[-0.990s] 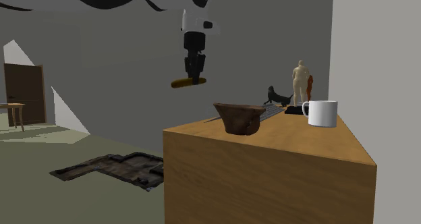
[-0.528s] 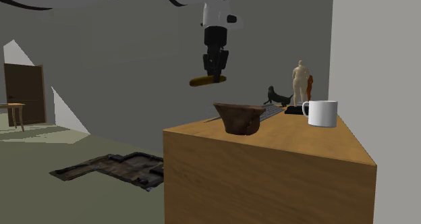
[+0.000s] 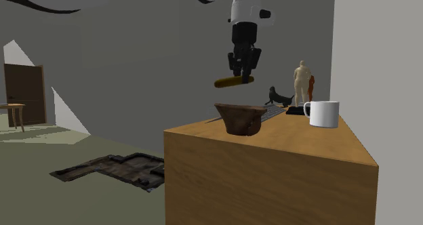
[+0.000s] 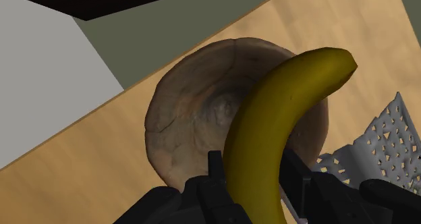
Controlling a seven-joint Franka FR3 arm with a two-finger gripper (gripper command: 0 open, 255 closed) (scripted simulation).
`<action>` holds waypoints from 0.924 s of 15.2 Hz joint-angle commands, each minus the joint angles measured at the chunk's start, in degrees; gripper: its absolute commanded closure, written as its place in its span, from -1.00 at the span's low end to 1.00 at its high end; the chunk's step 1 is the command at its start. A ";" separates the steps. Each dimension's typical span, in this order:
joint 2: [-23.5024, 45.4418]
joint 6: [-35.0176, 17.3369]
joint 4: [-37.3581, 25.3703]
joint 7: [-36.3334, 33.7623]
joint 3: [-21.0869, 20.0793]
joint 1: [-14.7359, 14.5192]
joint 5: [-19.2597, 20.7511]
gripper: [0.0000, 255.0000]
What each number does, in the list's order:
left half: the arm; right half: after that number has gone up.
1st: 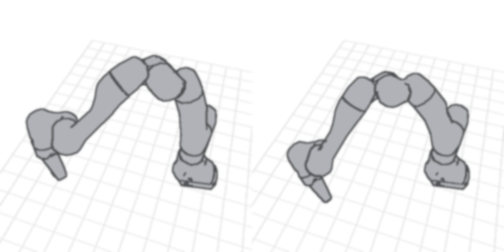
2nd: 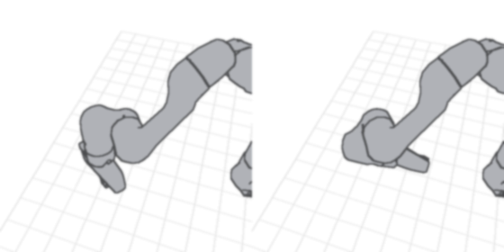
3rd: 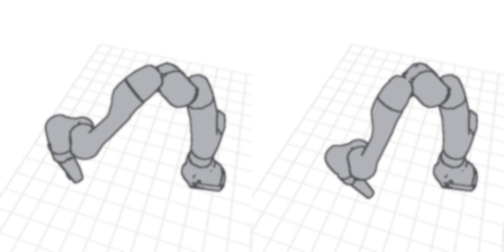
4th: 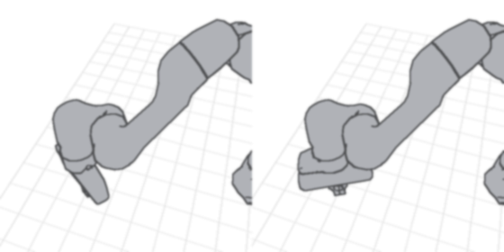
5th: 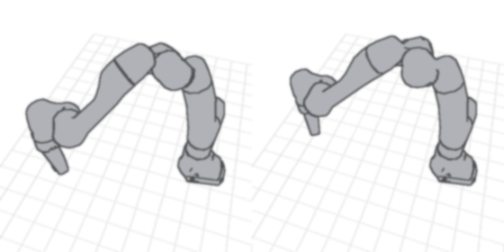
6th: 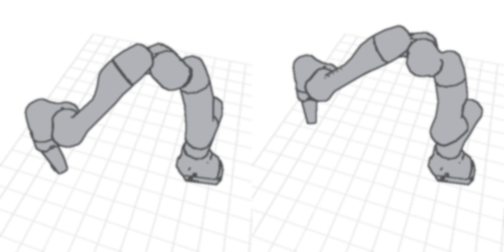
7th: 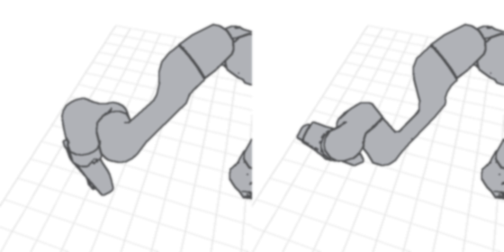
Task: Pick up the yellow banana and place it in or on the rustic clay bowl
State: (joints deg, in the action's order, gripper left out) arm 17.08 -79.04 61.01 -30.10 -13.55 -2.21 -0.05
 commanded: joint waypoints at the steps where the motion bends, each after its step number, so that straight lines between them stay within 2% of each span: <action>1: -0.78 -1.88 2.66 0.84 0.20 0.63 -0.27 1.00; 11: -4.89 -11.63 16.48 1.78 0.40 1.56 -1.24 1.00; 14: -5.10 -12.36 17.42 1.85 0.42 1.61 -1.30 1.00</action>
State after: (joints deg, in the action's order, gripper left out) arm 12.07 -91.19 78.15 -28.24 -13.14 -0.61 -1.33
